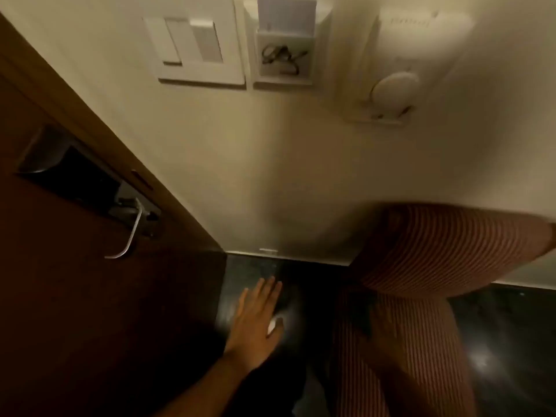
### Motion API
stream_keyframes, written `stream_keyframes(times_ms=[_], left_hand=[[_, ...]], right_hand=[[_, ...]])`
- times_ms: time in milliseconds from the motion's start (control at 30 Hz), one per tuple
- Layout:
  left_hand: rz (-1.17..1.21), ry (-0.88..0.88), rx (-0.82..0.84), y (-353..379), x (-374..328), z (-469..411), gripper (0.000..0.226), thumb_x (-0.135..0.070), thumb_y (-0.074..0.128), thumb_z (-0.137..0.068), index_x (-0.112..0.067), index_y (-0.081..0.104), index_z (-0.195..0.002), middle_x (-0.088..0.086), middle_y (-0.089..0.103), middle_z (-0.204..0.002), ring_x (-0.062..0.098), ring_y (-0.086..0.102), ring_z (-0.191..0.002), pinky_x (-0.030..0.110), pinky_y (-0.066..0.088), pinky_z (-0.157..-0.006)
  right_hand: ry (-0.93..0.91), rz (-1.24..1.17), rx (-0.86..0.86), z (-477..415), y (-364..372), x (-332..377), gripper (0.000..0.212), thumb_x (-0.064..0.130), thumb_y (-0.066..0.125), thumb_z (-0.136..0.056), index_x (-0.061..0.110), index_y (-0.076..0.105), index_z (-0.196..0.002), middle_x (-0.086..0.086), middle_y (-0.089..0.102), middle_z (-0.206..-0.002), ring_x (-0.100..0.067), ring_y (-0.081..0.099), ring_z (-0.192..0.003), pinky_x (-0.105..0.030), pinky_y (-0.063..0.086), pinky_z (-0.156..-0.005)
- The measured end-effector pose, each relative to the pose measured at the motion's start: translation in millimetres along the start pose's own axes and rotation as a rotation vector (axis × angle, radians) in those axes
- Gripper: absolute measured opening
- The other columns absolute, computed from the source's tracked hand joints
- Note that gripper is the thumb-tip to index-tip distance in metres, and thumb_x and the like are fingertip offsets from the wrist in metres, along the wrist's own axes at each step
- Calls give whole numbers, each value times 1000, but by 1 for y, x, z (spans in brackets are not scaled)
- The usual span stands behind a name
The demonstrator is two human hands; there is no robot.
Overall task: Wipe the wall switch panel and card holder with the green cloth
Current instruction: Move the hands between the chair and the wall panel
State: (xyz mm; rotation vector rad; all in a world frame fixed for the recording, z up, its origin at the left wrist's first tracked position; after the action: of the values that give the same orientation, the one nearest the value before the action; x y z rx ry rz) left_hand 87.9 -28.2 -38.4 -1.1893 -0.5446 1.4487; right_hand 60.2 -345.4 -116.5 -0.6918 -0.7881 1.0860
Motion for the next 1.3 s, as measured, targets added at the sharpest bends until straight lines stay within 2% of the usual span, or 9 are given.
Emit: stream_keyframes(times_ms=[100,233,433,667,833,1000,1167,1233,1300], left_hand=[[5,13,100,43,1,-6,81,-54,39,-115,-40,-19,-171,-17,-28,-181,7,-33,-168,41,-14,-142],[24,-20,136,89,4,-9,80,-66,11,-102,-45,-24,-170,-28,-37,-174,-10,-47,-156,29,-33,-130],[89,-85,178,140,14,-9,78,-67,14,-104,-49,-19,-172,-32,-32,-176,-7,-38,-163,27,-33,-129],[107,-109,206,158,28,1,78,-68,12,-104,-47,-12,-175,-29,-23,-181,-6,-32,-167,31,-27,-135],[80,-115,193,155,35,6,76,-67,11,-105,-45,-8,-176,-27,-16,-185,-5,-28,-169,32,-25,-137],[42,-132,192,145,42,7,75,-66,11,-106,-45,-7,-177,-25,-14,-185,-4,-28,-169,31,-26,-136],[-68,-96,168,118,32,2,78,-52,38,-119,-44,-20,-171,-22,-24,-182,5,-25,-172,39,-21,-140],[-73,-73,133,92,23,-1,80,-52,38,-119,-43,-22,-172,-20,-27,-182,8,-25,-173,29,-34,-130],[-79,-47,58,50,9,-5,81,-52,37,-115,-35,-10,-179,-13,-20,-187,16,-14,-177,26,-31,-131]], right_hand=[[29,83,20,-27,21,-9,74,53,21,-104,19,2,-167,-7,-2,-175,-26,1,-163,-49,9,-132],[40,181,59,-58,54,-18,78,50,33,-107,17,-5,-166,-7,-5,-175,-24,-6,-163,-49,0,-132],[68,231,119,-98,92,-53,81,48,37,-107,16,-10,-166,-8,-9,-175,-26,-8,-163,-47,1,-132],[-65,224,37,-127,104,-68,79,37,56,-103,18,12,-166,-9,7,-175,-31,4,-163,-49,7,-129],[-109,251,112,-141,108,-81,98,29,63,-99,26,-13,-161,-3,-14,-174,-27,-12,-162,-48,15,-130],[-118,192,104,-137,91,-80,79,11,52,-103,19,5,-166,-5,-2,-175,-27,-2,-163,-45,20,-130],[-157,75,17,-95,63,-56,82,4,55,-100,22,8,-165,-5,5,-175,-26,4,-163,-41,15,-129],[-240,23,-71,-71,37,-29,88,-6,63,-92,18,16,-162,-7,11,-172,-32,15,-161,-43,18,-127],[-320,-73,-197,-46,4,-5,92,-20,71,-76,6,35,-156,-11,23,-164,-44,33,-152,-53,31,-120]])
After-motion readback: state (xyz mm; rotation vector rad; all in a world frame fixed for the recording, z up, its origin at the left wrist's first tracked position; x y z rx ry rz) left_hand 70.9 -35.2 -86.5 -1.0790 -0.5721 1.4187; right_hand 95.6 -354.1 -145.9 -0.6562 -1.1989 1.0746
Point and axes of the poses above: each hand's wrist, its own z-axis away from the middle knuckle, its own y-axis out of the palm, x = y × z, the point moved 10 cm from there along -z, towards the middle knuckle
